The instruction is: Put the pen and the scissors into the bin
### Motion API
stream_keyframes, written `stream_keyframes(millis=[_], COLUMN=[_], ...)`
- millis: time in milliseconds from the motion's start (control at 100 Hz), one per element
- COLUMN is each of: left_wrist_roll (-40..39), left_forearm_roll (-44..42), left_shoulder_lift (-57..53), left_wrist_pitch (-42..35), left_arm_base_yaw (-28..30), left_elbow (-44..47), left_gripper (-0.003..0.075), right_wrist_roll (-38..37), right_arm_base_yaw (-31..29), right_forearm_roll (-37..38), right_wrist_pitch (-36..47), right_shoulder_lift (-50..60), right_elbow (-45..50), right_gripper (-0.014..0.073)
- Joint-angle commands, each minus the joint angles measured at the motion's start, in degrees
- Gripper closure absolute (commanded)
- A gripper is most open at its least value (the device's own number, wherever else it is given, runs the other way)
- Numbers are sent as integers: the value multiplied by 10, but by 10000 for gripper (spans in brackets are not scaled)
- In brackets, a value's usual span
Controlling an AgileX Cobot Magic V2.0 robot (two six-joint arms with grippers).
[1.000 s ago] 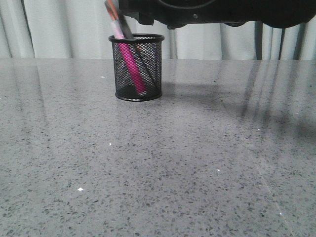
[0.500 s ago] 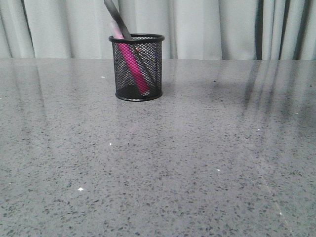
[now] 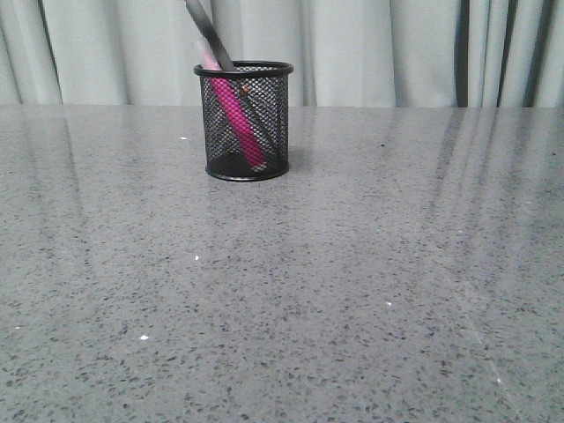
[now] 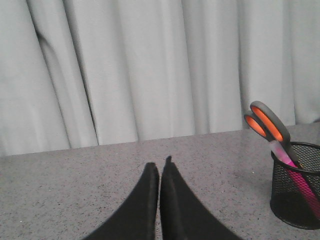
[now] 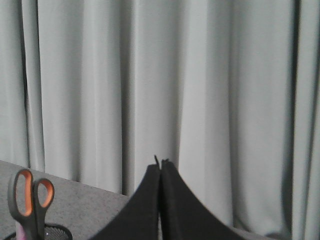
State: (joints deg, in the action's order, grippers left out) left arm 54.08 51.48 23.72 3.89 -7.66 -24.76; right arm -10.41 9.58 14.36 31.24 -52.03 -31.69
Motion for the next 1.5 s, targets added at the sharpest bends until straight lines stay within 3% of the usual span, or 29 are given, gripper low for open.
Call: stream_keyframes(millis=[0,190,410,490,1490], left_wrist_roll=[-6,-6,-6,-6,-6], left_forearm_roll=[12,37,65,65,62], left_shoulder_lift=[-33,-128,-184,-184,-183], left_wrist_pitch=[-39,-39,-72,-62,-58], left_arm_base_yaw=[1,1,1,1,1], left_elbow=[11,86,112,112,113], left_gripper=[742,742,742,742,742], right_wrist_roll=[3,3,3,3,3], right_arm_base_yaw=[-23,-29,-29,-29,-29], right_forearm_roll=[-1,-14,-78,-78,-78], right_wrist_pitch=[68,64,62,15,15], right_shoulder_lift=[76,230,350,368,369], right_elbow=[56,221,332,330,330], right_gripper=[662,662,662,662,662])
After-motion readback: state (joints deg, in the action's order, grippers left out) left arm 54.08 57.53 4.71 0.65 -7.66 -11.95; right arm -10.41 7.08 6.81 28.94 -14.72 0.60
